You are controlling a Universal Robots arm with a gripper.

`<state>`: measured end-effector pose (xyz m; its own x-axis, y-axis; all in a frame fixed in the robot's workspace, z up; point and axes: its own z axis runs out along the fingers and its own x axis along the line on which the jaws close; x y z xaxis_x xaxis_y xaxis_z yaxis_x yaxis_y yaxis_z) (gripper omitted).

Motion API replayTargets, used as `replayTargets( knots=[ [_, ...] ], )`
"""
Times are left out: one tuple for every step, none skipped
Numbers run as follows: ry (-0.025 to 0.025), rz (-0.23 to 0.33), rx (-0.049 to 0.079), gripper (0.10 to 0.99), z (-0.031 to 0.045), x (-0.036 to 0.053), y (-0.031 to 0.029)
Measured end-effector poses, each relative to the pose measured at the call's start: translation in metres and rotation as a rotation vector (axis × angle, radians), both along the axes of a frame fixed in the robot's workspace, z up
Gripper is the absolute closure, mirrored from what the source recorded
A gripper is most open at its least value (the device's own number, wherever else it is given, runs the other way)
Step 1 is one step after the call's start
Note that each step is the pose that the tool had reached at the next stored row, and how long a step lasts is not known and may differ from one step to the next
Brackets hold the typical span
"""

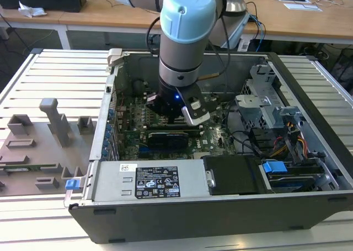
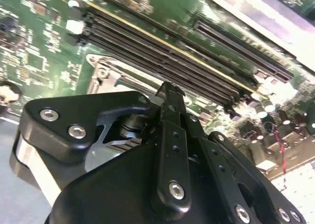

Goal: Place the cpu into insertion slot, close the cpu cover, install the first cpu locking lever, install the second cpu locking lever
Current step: 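Install the second cpu locking lever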

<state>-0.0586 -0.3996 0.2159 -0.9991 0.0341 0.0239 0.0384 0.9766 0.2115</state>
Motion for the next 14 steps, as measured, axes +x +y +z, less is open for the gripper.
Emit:
replayTargets(
  knots=[
    [0.0000, 0.005, 0.002, 0.980, -0.0005, -0.0025, -0.0003],
    [0.0000, 0.013, 0.003, 0.980, -0.0017, -0.0056, -0.0003],
    [0.0001, 0.021, 0.003, 0.980, -0.0033, -0.0074, -0.0004],
    [0.0002, 0.026, 0.003, 0.980, -0.0044, -0.0085, -0.0004],
    [0.0001, 0.033, 0.003, 0.980, -0.0057, -0.0096, -0.0004],
    [0.0001, 0.039, 0.003, 0.980, -0.0067, -0.0105, -0.0004],
    [0.0002, 0.045, 0.003, 0.980, -0.0076, -0.0117, -0.0004],
    [0.0002, 0.053, 0.003, 0.980, -0.0083, -0.0131, -0.0005],
    [0.0002, 0.060, 0.004, 0.980, -0.0090, -0.0145, -0.0004],
    [0.0001, 0.066, 0.004, 0.980, -0.0095, -0.0153, -0.0004],
    [0.0001, 0.073, 0.004, 0.980, -0.0100, -0.0160, -0.0004],
    [0.0001, 0.080, 0.004, 0.980, -0.0105, -0.0166, -0.0004],
    [0.0002, 0.094, 0.004, 0.980, -0.0111, -0.0172, -0.0003],
    [0.0002, 0.102, 0.004, 0.980, -0.0114, -0.0175, -0.0001]
  ],
)
